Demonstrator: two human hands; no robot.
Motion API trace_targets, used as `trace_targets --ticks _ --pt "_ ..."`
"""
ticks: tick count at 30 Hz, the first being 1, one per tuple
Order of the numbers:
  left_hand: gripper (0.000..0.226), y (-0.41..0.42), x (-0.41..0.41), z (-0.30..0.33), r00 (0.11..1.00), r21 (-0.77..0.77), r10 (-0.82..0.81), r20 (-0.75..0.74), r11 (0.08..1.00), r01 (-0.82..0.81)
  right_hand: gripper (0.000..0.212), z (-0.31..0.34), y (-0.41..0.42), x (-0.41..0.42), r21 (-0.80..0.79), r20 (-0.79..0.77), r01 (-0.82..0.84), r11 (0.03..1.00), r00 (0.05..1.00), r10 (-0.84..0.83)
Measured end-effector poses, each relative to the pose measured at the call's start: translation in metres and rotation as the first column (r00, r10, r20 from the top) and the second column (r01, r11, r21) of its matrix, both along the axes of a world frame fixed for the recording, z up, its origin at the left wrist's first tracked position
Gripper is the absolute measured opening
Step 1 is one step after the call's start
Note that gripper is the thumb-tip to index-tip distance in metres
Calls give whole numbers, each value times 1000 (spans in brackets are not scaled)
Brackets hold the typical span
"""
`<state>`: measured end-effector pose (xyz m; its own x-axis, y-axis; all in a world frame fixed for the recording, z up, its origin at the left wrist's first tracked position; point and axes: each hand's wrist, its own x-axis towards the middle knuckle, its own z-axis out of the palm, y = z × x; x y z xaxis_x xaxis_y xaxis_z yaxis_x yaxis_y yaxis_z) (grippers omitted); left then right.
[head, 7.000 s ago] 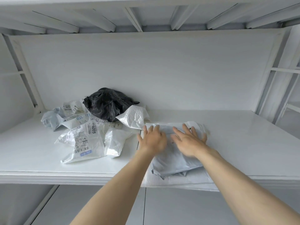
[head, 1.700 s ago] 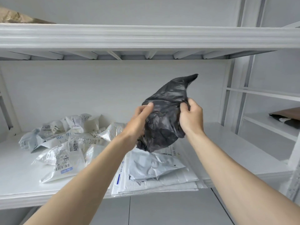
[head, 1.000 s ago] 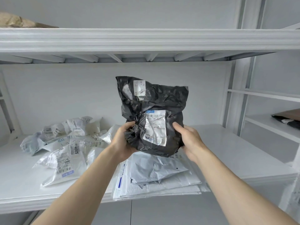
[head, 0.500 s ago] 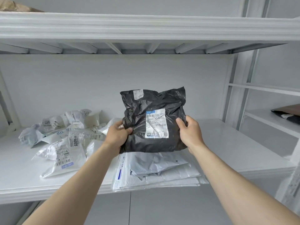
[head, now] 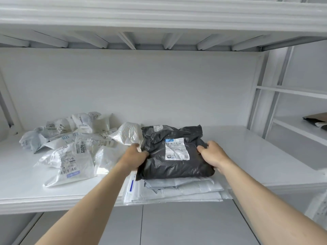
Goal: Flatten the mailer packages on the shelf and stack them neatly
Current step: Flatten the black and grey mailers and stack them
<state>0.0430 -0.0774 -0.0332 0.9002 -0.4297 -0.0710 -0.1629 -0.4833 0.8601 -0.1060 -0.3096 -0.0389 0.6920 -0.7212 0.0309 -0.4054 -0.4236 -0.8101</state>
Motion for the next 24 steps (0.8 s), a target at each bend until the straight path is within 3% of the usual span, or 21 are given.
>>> trace_targets --ticks 3,6,8,10,13,16,18,21,24 --pt "53 -7 6 16 998 -103 7 -64 995 -13 32 18 9 -2 108 62 -32 994 998 26" --pt "31 -21 4 24 993 -165 -66 -99 985 49 24 32 20 -2 319 159 -105 942 986 56" --pt "18 -28 0 22 991 -237 -77 -113 970 48 16 38 23 0 400 259 -107 910 966 0" --pt "25 -32 1 15 987 -249 -60 -147 968 22 12 43 17 2 470 420 -77 879 895 -147" --pt "26 -31 -1 0 997 -61 -36 -70 998 32 26 51 -2 -3 638 585 -86 765 702 -408" --pt "78 -33 3 -15 995 256 -82 57 965 65 39 48 -15 -16 763 587 -125 635 547 -597" --pt "95 -37 -2 -16 990 321 -107 95 944 71 41 45 -15 -24 787 566 -97 609 504 -652" --pt "79 -40 0 -19 995 63 -69 70 996 64 37 43 -13 -32 764 592 -77 640 479 -648" --pt "63 -33 11 0 989 -267 130 72 958 -106 32 47 -15 -43 722 604 -53 689 535 -591"
